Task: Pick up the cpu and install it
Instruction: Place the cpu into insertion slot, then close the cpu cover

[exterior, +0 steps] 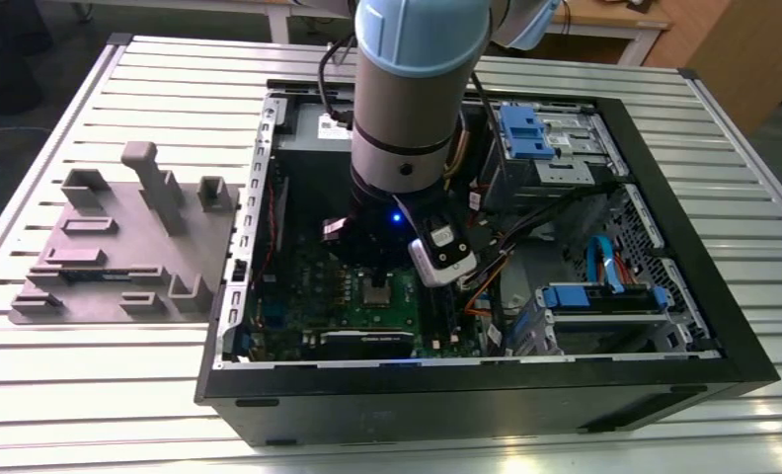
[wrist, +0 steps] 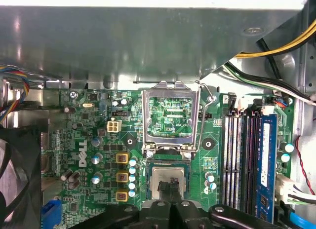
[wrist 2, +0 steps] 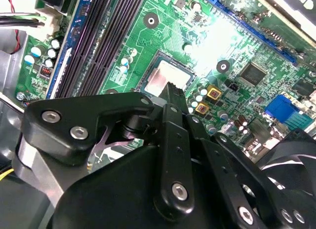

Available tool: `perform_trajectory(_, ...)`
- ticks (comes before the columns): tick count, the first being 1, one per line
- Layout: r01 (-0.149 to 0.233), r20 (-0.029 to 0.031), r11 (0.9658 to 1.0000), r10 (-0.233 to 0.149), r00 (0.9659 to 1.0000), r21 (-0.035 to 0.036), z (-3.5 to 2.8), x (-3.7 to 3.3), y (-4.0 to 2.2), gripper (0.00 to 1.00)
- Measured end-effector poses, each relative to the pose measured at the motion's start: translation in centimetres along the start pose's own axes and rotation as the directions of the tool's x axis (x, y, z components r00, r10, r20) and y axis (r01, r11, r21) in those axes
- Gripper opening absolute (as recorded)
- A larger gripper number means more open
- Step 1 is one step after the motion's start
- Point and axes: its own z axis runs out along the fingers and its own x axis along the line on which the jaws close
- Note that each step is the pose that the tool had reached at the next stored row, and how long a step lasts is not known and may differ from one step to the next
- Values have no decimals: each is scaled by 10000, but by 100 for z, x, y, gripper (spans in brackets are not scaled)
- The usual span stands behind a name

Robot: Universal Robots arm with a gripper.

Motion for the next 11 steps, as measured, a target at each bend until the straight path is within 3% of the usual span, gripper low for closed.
perform_trajectory(11, 1, 0, 10000, -1, 10000, -26, 0, 0, 0, 10)
